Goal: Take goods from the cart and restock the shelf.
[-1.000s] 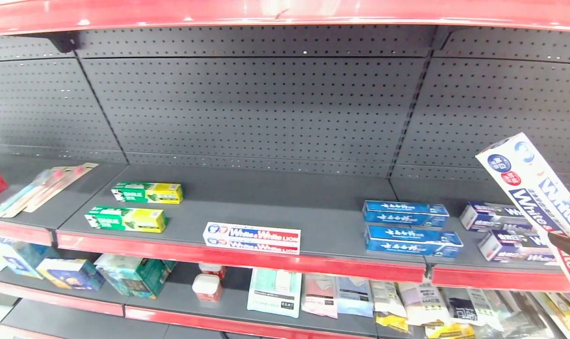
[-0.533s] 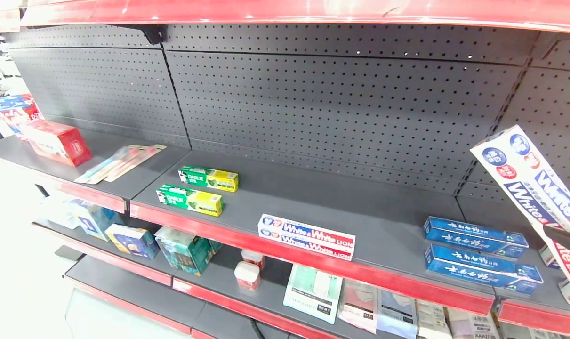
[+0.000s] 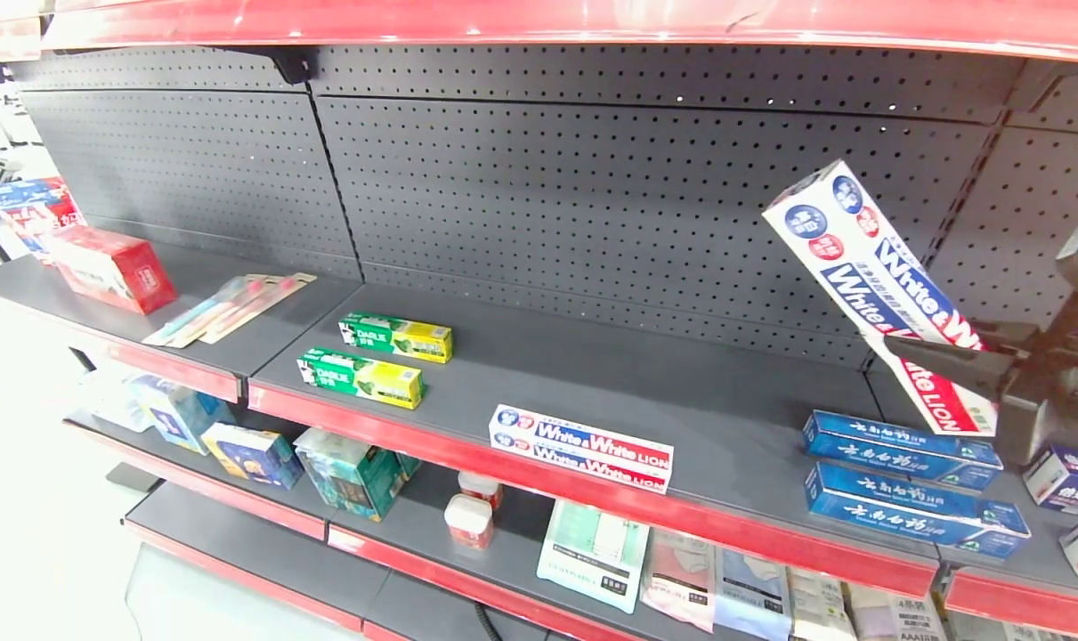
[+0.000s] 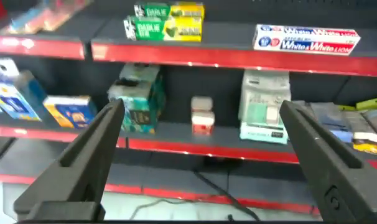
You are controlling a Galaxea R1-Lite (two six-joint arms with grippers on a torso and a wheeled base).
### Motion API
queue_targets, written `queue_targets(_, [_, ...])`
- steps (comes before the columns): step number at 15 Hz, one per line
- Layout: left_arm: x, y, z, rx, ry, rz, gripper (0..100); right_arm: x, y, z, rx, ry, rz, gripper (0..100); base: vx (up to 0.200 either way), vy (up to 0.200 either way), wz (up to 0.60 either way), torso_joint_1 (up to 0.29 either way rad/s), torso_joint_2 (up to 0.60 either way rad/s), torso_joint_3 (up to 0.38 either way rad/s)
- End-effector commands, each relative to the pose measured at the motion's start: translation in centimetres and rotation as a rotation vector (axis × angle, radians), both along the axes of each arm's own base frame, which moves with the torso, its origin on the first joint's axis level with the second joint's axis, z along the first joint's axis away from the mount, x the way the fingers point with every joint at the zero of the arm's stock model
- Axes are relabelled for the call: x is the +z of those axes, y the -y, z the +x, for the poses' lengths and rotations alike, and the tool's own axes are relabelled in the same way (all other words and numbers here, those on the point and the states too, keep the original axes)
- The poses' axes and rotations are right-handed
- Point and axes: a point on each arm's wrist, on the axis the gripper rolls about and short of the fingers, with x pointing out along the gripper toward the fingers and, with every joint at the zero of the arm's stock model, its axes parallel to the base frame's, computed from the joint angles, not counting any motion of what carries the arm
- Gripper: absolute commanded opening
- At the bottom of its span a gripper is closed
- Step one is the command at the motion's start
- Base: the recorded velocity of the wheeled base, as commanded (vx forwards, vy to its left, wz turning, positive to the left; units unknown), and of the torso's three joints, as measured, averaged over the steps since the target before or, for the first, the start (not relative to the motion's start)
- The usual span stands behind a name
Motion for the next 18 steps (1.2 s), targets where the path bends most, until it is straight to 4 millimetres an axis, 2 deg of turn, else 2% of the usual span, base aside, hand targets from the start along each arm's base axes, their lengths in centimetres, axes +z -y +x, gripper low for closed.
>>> queue_targets(1, [-0.6,-0.1,0.4,0.058,0.007,-0.015,100,-1.6,-0.9,2.7,0.071,-0.074,-0.018,0,0.0,0.0,0.0,0.0,0.0,0.0])
queue_targets(2, [-0.8,-0.4,0.7,0.184,0.048,-0.032,100,-1.4,-0.9,3.0,0.073,-0.049,-0.039,0,0.0,0.0,0.0,0.0,0.0,0.0])
queue_targets(3, [-0.8,-0.5,0.9,0.24,0.066,-0.047,100,-1.3,-0.9,3.0,0.073,-0.041,-0.042,0,0.0,0.0,0.0,0.0,0.0,0.0])
queue_targets(8, [-0.7,-0.7,1.6,0.322,-0.026,0.049,100,-1.6,-0.8,2.6,0.069,-0.052,-0.037,0,0.0,0.0,0.0,0.0,0.0,0.0])
queue_targets(12, [-1.0,-0.4,0.9,0.173,0.067,0.023,100,-1.5,-0.9,2.7,0.072,-0.049,-0.04,0,0.0,0.0,0.0,0.0,0.0,0.0])
queue_targets(18, [-1.6,-0.6,1.2,0.265,0.071,0.009,100,-1.9,-0.9,2.7,0.071,-0.067,-0.034,0,0.0,0.0,0.0,0.0,0.0,0.0])
